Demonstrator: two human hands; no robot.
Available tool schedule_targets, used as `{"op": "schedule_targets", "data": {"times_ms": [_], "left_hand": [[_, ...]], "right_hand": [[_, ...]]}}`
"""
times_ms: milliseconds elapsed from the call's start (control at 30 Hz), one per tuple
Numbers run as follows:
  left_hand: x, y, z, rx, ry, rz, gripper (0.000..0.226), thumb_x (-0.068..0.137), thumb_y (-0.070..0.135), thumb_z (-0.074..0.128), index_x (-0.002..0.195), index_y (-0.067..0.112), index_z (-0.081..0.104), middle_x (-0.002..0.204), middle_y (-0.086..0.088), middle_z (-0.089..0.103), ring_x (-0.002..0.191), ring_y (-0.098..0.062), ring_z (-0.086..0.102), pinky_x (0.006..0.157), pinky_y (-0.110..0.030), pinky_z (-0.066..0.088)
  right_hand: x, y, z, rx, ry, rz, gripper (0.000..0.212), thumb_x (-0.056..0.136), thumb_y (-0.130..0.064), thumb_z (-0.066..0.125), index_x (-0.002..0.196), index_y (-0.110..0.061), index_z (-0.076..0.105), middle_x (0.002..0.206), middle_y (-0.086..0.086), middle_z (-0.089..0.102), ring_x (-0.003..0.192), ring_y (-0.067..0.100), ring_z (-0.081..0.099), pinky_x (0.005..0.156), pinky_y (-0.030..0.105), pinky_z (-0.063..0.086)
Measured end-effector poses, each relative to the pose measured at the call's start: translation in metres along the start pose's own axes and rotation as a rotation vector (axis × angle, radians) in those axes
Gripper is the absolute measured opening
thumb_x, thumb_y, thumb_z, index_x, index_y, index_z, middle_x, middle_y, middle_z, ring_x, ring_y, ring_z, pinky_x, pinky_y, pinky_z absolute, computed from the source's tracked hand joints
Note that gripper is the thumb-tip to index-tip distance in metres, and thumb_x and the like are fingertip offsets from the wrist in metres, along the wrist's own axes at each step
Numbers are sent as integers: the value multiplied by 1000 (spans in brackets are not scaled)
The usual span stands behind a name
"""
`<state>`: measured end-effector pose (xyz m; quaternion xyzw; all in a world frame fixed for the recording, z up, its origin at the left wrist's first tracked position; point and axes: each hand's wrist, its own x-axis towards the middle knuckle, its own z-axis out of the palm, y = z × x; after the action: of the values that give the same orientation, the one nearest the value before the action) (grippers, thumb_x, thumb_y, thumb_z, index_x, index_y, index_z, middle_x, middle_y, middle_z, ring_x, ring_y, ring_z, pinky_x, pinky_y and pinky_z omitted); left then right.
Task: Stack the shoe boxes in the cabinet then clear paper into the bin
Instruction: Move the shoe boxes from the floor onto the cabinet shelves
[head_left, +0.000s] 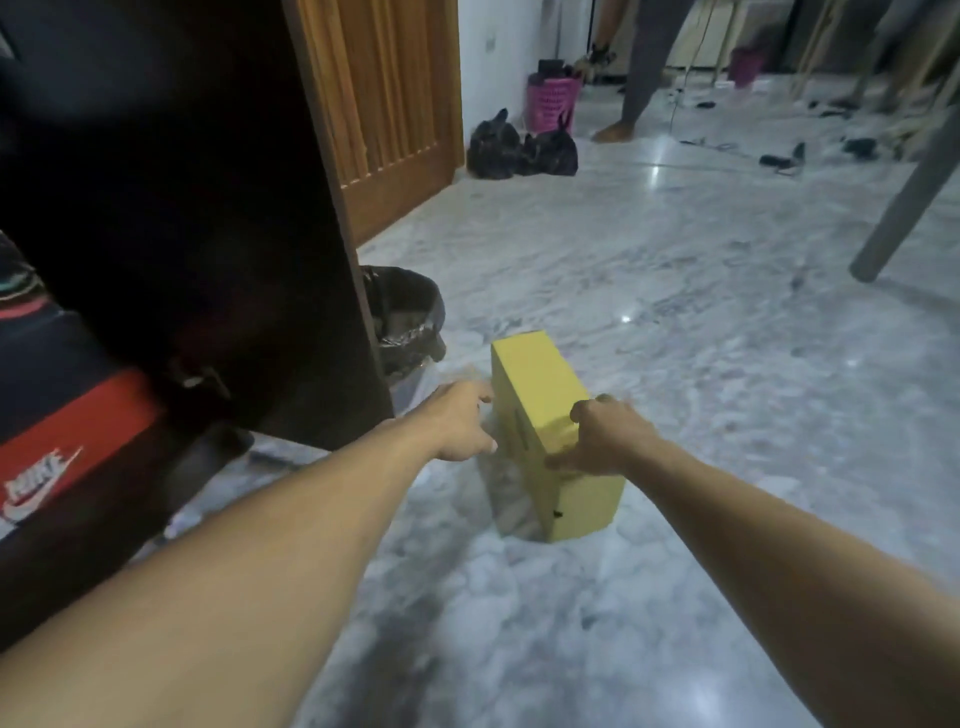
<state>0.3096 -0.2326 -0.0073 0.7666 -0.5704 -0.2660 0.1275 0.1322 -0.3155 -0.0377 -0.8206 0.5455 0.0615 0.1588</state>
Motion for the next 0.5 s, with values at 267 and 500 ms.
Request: {"op": "schedule_targets", "data": {"times_ms": [267, 500], "left_hand": [[48, -22, 54, -77, 1, -50, 68, 85, 14, 70, 145, 15, 39, 144, -5, 46, 125, -23, 50, 89, -24, 41], [65, -46, 88, -111, 70, -127, 90, 78, 13, 74, 148, 15, 18, 153, -7, 22, 139, -28, 31, 93, -32, 40]], "right_hand": [[17, 15, 57, 34, 97, 103, 82, 64, -56, 78, 132, -33, 38, 129, 12, 36, 121, 35, 35, 87, 46, 43], [11, 99, 25, 281, -116, 100, 84, 63, -11, 81, 133, -38, 43, 111, 7, 50, 95, 28, 54, 74, 35, 50]]}}
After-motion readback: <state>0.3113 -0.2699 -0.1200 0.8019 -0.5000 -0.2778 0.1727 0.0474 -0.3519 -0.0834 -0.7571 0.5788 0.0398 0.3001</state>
